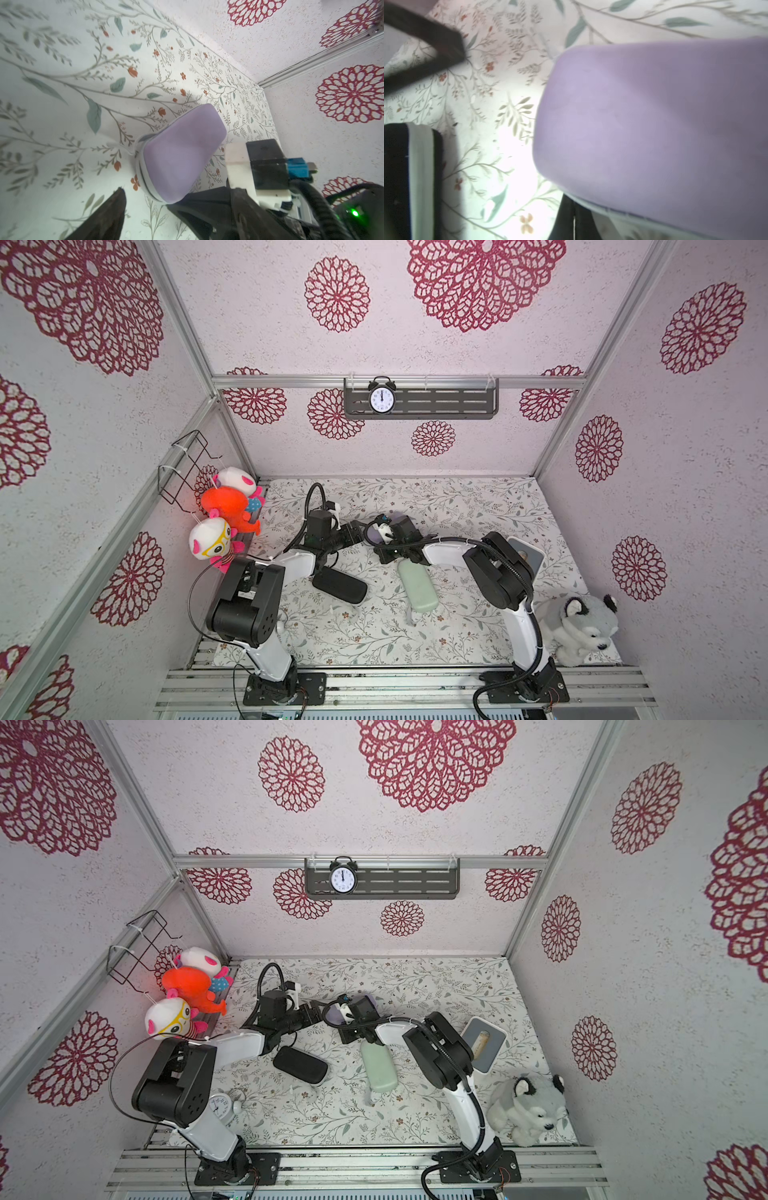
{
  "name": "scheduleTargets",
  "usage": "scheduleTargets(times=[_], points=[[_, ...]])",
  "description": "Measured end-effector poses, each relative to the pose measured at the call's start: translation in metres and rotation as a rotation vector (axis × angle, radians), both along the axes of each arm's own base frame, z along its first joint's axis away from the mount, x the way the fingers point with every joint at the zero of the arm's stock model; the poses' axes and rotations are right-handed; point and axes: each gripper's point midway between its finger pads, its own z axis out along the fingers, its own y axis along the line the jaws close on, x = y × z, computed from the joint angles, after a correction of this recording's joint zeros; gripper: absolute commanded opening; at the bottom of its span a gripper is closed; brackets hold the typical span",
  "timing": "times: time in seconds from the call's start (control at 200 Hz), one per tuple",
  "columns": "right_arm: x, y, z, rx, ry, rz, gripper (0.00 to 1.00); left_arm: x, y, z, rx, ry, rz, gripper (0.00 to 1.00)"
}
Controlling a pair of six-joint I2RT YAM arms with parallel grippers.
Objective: Put umbrellas into zippered umbrella sleeves
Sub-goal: Zip the zipper on the umbrella sleeve.
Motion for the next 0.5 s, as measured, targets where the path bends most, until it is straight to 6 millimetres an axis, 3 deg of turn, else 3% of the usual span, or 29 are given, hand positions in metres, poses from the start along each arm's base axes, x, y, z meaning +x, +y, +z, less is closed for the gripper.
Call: scheduleTargets(times=[0.105,0.195,0.36,0.5], points=[[0.013,-0.024,-0.001,-0.013,0.011,-0.049,0.00,0.024,-0.003,0.014,0.020,-0.026,-0.029,0.76],[0.029,-0.046,-0.001,-0.026,0.013,-0.098,0.00,0.048,-0.014,0.010,0.068,-0.016,-0.078,0.81],[0.052,-0.077,-0.001,-0.063,-0.002,-0.156,0.00,0.076,-0.063,-0.021,0.190,0.030,-0.236,0.85],[0.059,-0.090,-0.002,-0.085,-0.006,-0.174,0.00,0.084,-0.104,-0.055,0.253,0.092,-0.356,0.84]])
